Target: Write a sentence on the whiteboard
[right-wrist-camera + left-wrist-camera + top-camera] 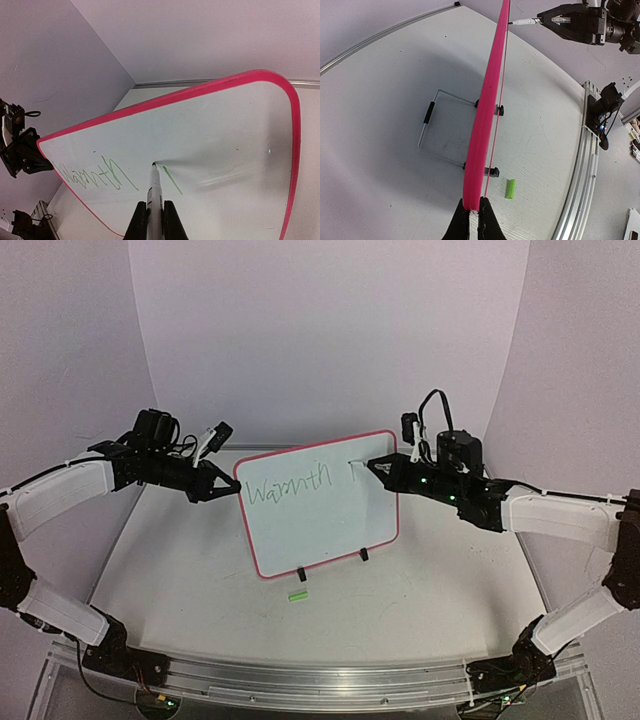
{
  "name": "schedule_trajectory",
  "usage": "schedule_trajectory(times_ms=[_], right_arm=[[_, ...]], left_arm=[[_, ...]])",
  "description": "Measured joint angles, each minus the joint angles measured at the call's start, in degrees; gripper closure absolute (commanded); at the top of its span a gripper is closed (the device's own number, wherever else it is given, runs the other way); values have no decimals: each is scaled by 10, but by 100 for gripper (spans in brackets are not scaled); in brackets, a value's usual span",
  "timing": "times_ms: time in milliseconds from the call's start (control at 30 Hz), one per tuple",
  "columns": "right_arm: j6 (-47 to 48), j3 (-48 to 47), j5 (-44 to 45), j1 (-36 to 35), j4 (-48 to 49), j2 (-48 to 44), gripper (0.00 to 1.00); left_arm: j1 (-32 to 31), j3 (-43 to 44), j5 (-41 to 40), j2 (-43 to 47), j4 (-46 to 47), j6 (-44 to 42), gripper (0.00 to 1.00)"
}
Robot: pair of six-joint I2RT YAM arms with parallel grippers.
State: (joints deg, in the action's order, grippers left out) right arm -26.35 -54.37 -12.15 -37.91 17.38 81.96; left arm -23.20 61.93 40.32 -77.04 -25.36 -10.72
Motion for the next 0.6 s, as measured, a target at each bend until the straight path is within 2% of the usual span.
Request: schedule_trajectory(times_ms=[600], right_arm=[[0,-1,14,0,10,4,100]], left_arm=[[-1,3,0,-3,0,0,100]])
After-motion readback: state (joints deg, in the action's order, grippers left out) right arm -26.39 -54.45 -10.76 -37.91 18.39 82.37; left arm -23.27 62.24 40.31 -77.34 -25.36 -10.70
